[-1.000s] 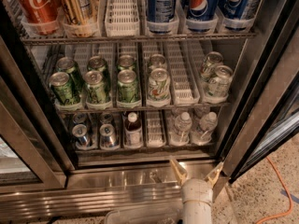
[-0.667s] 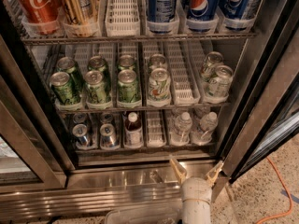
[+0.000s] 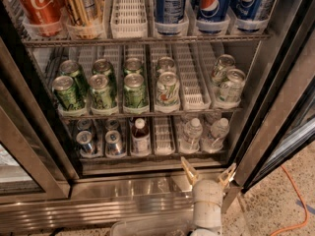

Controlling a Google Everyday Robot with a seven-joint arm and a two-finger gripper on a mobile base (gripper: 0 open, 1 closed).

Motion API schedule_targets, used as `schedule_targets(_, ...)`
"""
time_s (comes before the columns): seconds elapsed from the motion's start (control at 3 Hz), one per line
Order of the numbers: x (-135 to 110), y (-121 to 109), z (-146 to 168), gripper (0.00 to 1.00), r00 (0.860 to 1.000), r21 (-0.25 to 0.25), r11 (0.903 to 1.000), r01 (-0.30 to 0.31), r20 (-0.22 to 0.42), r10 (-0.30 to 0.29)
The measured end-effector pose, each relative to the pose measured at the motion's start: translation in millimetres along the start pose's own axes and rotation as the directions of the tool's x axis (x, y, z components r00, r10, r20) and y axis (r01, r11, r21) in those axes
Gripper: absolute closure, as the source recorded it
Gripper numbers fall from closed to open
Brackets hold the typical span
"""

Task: Pick water bottle from bottom shelf of fridge

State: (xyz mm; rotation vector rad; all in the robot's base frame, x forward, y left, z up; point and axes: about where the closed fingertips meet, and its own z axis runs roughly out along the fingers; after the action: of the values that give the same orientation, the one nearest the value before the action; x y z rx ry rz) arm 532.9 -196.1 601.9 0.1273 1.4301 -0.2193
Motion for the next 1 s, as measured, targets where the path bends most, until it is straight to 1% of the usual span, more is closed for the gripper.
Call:
schedule_targets(0.33,3.4,-2.6,9.8,0.19,1.000,0.012,0.9999,0.012,0.013,-0.012)
schedule_targets(0.67,6.0,-6.5,17.0,0.34,1.000,0.031,0.9993,0.022,0.019,-0.023)
schedule_targets(1.0,7.3,-10.7,24.2,0.34,0.999,0.051,0.9982,0.030,0.026,-0.032)
